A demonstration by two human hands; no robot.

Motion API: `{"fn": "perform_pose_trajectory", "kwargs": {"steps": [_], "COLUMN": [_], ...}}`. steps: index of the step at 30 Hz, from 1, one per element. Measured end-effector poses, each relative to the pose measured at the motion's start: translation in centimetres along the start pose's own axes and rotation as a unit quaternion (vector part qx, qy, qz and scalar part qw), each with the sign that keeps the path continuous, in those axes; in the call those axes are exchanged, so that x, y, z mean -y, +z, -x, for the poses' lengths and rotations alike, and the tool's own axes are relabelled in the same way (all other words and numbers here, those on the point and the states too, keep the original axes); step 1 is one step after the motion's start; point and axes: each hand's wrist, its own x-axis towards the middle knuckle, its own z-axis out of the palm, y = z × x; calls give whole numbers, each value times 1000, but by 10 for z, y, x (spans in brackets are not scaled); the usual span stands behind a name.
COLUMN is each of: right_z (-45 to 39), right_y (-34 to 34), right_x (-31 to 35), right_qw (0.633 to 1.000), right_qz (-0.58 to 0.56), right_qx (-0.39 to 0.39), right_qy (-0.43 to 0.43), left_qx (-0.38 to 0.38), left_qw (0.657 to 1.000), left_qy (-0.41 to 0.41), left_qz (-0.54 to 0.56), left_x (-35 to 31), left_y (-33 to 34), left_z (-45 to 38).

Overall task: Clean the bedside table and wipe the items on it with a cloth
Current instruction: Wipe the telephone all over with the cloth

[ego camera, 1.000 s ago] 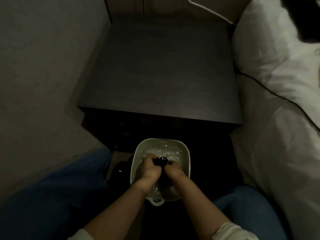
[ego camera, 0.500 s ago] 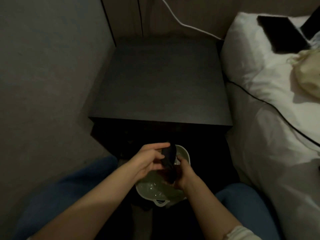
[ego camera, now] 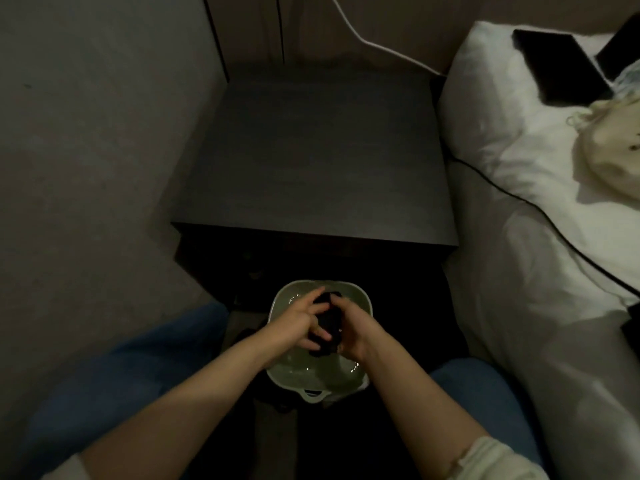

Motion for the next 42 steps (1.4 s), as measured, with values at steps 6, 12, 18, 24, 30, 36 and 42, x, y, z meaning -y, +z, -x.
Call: {"fn": "perform_pose_trajectory", "kwargs": {"steps": [6,12,18,24,30,36,42], "right_z": [-13,-14,-16,-14,-20,-33,-36], "right_y": [10,20,19,28,36,30,25], "right_x": [-3,-4,11,24,15,5,1], "right_qw": [988,994,998,998,979,929,905], "right_qz": [-143,-60,-30,29,145,313,369], "right_qx": [-54,-64,-52,-35,-59,-153,-187], "right_qy": [-29,-70,-22,-47,-130,-124,-98], "left_qx": [-143,23,58,23,19,-31,-14], "left_qw": [989,986,990,994,979,794,633], "left_qy": [-26,-164,-126,-104,-45,95,173], "left_qz": [-37,-5,-33,-36,-199,-600,-755], "left_x": [16,37,34,34,38,47,46], "left_y": [-20,-18,-16,-9,9,6,12], "left_z": [-13,-20,-21,-20,-24,-26,-20]}}
